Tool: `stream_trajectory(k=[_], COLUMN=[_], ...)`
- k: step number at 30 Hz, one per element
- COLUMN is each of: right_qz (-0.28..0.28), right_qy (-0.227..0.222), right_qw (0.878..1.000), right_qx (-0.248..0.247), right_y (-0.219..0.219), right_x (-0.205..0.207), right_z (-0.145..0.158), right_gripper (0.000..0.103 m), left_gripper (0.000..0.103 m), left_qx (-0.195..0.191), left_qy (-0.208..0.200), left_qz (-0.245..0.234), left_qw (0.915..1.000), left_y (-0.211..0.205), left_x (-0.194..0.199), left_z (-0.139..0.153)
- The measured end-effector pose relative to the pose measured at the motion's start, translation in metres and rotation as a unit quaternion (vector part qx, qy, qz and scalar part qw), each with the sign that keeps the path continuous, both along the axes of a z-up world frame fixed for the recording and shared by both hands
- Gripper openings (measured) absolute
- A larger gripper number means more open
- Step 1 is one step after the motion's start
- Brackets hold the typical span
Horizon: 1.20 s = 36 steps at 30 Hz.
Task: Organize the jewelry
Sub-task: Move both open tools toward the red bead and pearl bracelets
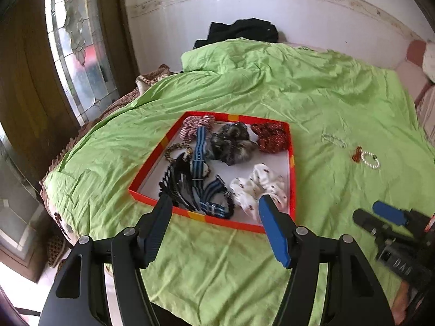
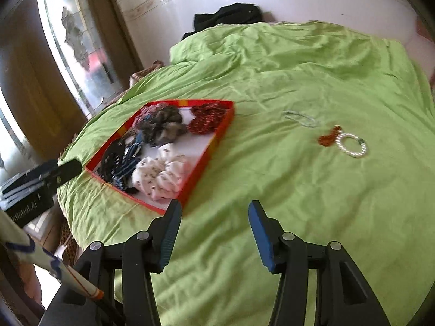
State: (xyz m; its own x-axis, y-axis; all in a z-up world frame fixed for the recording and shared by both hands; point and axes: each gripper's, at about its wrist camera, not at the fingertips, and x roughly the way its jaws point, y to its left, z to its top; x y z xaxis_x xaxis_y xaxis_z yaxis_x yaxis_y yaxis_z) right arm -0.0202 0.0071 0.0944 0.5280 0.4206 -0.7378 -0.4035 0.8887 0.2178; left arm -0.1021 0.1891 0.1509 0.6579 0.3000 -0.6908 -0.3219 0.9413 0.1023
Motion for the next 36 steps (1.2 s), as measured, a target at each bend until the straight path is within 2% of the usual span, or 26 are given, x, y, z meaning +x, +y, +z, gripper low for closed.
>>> stream_trajectory(k=[15,21,29,36], right_qz=[-0.083,-0.118,-0.169,-0.184], right_qy=[0.006,0.027,0.052,0.054], right_qw=[0.996,0.993,0.984,0.981], right_qx=[-0.01,0.002,0.0,0.002], right_y=[-0.094,-0.131,-0.175,-0.188], right_x=[0.019,0.033,0.065,0.114], right_z=[-0.007,-0.018,-0.038,-0.047], right_gripper=[0.058,0.058,0.058,0.058], left_gripper=[0.065,0.065,0.065,0.065], left_qx=[0.033,0.035,0.021,0.017], left_qy=[0.037,0.055,0.074,0.066], left_qz=[-0.052,-0.071,-0.107,-0.157], left_qw=[0.9974,0.9953,0.9913,0.9852], left_y=[-0.051,-0.067,-0.086,-0.114], left_x=[0.02,0.036,0.075,0.137], left_z=[-0.013,-0.024,-0.036,-0.044])
